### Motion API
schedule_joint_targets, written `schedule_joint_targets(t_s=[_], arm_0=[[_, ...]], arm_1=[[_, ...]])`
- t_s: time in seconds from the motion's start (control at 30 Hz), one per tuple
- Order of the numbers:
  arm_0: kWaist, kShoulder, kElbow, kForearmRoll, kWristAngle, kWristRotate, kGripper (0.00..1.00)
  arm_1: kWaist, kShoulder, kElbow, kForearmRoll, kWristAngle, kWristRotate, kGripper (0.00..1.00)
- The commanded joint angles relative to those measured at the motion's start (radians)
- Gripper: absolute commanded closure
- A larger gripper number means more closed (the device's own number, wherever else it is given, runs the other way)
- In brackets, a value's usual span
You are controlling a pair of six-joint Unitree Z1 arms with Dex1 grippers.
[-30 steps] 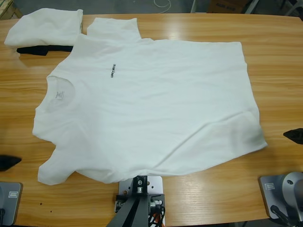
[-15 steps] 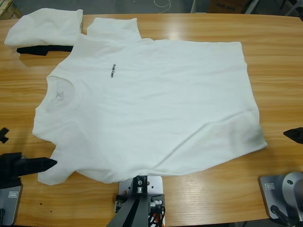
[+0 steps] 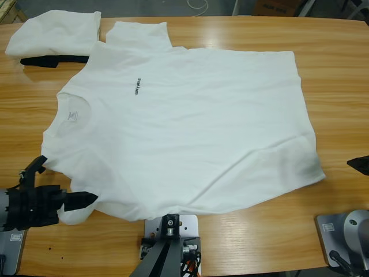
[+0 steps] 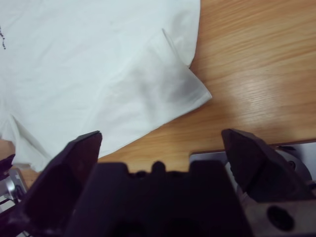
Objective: Fold clothes
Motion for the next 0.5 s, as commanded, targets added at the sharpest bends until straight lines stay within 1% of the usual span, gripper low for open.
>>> schedule_joint_targets(t_s=[0.03,0.07,0.1,0.13,0.17,0.2,0.3,0.4,0.5], arm_0=[[-0.058,0.054,0.003,-0.079,-0.02,-0.013,0.53],[-0.059,0.047,0.007,-0.074,-0.021,-0.014,0.626],[-0.059,0.027,0.018,-0.061,-0.02,-0.016,0.643],[-0.059,-0.002,0.03,-0.037,-0.017,-0.016,0.701],[-0.059,-0.035,0.039,-0.012,-0.011,-0.016,0.949],[-0.059,-0.077,0.048,0.004,0.001,-0.012,1.0],[-0.058,-0.214,0.043,0.068,0.047,-0.006,1.0],[-0.041,-0.257,0.001,0.167,0.049,-0.013,1.0],[-0.04,-0.273,-0.053,0.287,0.048,-0.029,1.0]], arm_1=[[0.009,-0.033,0.042,-0.013,0.014,-0.014,0.0],[0.009,-0.035,0.043,-0.013,0.014,-0.015,0.0],[0.009,-0.036,0.043,-0.013,0.014,-0.017,0.0],[0.009,-0.037,0.045,-0.017,0.016,-0.019,0.0],[0.009,-0.036,0.047,-0.022,0.017,-0.022,0.0],[0.009,-0.035,0.049,-0.028,0.018,-0.024,0.0],[0.009,-0.029,0.049,-0.047,0.016,-0.032,0.0],[0.009,-0.019,0.046,-0.051,0.004,-0.015,0.0],[0.009,0.009,0.038,-0.053,0.008,0.039,0.0]])
